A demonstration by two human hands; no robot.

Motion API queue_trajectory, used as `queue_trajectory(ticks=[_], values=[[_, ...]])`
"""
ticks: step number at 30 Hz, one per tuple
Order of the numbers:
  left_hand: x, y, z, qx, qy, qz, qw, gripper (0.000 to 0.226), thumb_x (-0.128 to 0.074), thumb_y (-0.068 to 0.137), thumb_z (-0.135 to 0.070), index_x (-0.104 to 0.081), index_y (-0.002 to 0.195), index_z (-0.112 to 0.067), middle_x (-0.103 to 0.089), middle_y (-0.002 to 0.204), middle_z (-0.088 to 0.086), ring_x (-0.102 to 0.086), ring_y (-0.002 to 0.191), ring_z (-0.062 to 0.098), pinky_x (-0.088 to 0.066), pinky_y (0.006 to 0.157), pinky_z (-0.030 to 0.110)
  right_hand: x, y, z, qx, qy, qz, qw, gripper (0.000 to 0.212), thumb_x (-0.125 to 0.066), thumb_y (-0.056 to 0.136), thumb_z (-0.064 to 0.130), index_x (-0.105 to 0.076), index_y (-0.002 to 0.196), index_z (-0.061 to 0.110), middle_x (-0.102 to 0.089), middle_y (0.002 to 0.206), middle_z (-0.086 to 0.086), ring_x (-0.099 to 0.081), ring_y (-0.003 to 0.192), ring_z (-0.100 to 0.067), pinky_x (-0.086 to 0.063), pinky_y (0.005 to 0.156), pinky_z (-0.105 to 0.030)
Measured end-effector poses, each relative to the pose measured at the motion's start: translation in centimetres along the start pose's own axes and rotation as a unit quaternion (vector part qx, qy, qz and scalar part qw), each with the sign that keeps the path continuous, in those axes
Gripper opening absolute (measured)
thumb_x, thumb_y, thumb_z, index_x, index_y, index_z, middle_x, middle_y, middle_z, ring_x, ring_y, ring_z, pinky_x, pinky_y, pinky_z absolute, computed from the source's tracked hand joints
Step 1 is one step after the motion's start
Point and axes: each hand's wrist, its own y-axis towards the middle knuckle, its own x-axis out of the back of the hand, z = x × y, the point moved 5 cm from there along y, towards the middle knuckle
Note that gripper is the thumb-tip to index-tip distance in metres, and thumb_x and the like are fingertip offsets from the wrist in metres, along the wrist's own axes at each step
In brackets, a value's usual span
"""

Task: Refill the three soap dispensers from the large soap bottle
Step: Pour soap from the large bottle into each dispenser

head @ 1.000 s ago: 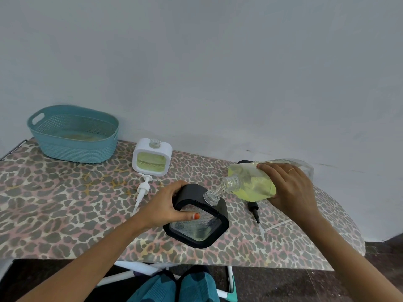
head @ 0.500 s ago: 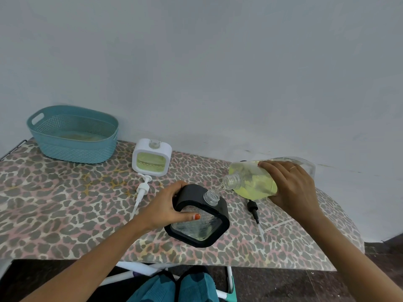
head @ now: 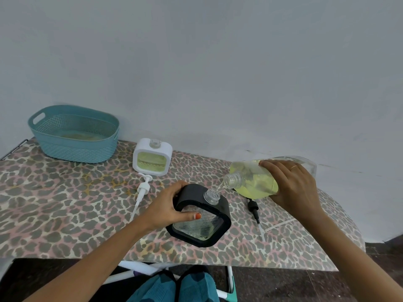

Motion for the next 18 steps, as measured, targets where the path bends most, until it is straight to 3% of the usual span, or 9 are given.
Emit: queue_trajectory(ticks=[5, 10, 18], values=[[-0.08, 0.06, 0.02, -0.003, -0.001, -0.003, 1.000, 0.072, -0.075, 0.043, -0.068, -0.055, 0.097, -0.025, -0.066, 0.093, 0.004, -0.063, 0.090, 0.014, -0.051, 0.079, 0.017, -0.14, -0.08, -0.19, -0.002, -0.006, 0.006, 1.000, 0.071, -0.091, 0.045, 0.018, -0.050, 0.103, 0.013, -0.073, 0.089, -0.007, -0.069, 0.071, -0.026, -0.049, 0.062, -0.027], [-0.36, 0.07, -0.04, 0.004, -0.007, 0.005, 1.000, 0.070, -0.076, 0.044, -0.066, -0.054, 0.098, -0.027, -0.066, 0.097, -0.018, -0.064, 0.090, 0.005, -0.049, 0.079, 0.013, -0.35, -0.23, -0.52, -0.006, -0.004, 0.009, 1.000, 0.071, -0.090, 0.046, 0.011, -0.050, 0.104, 0.013, -0.073, 0.089, -0.007, -0.069, 0.072, -0.027, -0.051, 0.062, -0.029], [-0.41, 0.13, 0.04, 0.008, -0.005, 0.001, 1.000, 0.070, -0.077, 0.044, -0.066, -0.054, 0.098, -0.027, -0.066, 0.096, -0.019, -0.064, 0.089, 0.005, -0.050, 0.079, 0.014, -0.22, -0.31, -0.45, -0.003, -0.003, 0.006, 1.000, 0.069, -0.090, 0.047, 0.011, -0.050, 0.103, 0.013, -0.073, 0.088, -0.007, -0.069, 0.070, -0.027, -0.052, 0.062, -0.029]])
